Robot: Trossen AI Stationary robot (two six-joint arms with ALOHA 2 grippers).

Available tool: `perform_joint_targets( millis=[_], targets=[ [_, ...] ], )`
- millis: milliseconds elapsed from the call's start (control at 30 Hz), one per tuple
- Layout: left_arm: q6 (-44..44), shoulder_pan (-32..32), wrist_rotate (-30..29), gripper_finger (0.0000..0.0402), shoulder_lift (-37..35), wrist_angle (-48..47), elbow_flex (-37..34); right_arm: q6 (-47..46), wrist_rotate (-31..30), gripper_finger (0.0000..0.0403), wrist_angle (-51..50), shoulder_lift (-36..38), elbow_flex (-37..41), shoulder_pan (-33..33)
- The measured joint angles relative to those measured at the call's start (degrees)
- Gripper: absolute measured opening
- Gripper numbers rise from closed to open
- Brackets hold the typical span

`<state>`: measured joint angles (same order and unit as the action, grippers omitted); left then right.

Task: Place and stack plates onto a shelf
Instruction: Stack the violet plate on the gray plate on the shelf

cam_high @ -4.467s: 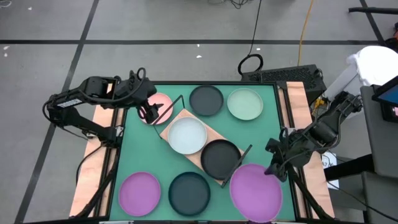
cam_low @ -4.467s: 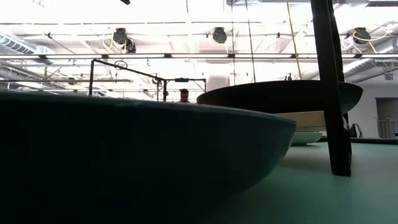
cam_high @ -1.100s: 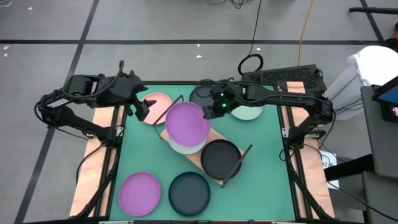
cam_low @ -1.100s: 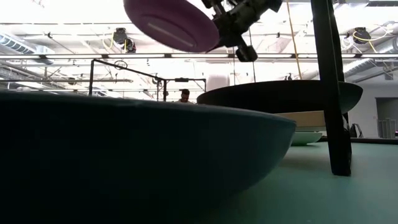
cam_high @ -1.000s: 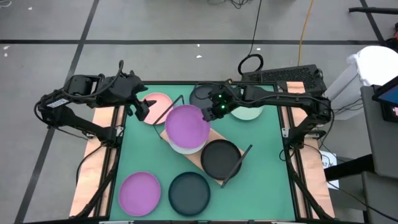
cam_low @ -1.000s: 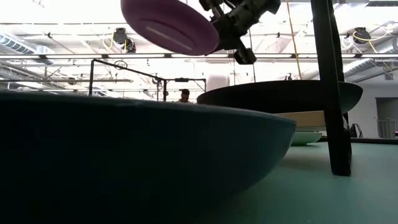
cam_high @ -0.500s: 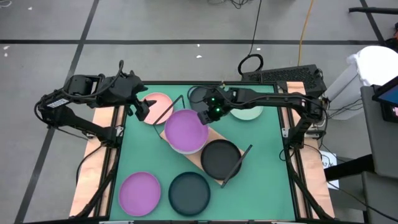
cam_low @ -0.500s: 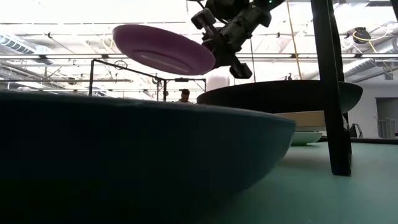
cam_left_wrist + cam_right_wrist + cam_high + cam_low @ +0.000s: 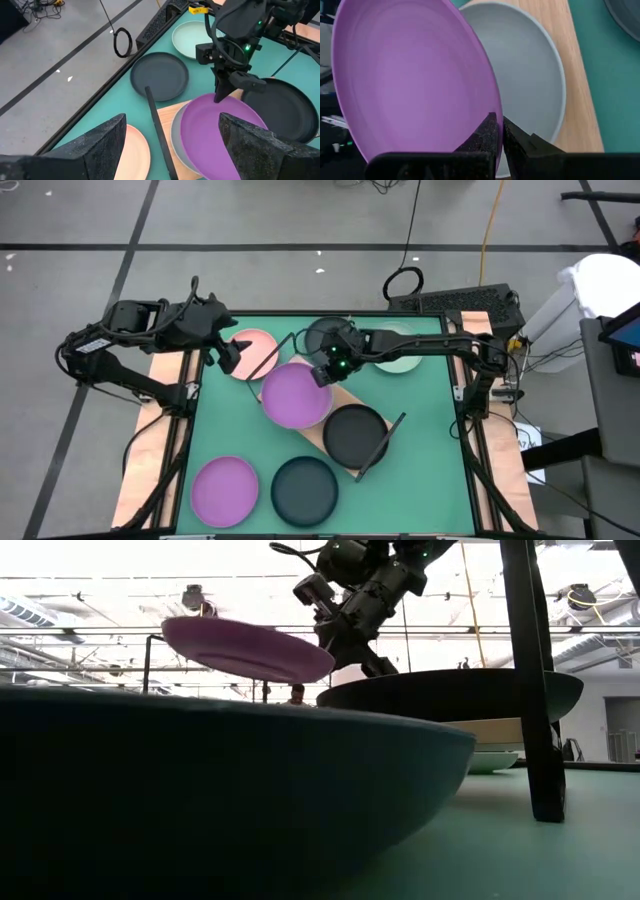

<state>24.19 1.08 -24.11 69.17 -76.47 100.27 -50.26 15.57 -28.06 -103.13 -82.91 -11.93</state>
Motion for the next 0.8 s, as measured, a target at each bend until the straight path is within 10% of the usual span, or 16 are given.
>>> perform_joint_targets(
  millis=[800],
  targets=[
    [0.10, -0.15, 0.49, 0.0321, 0.00, 0.00, 0.00, -4.75, -5.04, 0.0006, 6.76, 0.00, 7.62, 1.56]
  ],
)
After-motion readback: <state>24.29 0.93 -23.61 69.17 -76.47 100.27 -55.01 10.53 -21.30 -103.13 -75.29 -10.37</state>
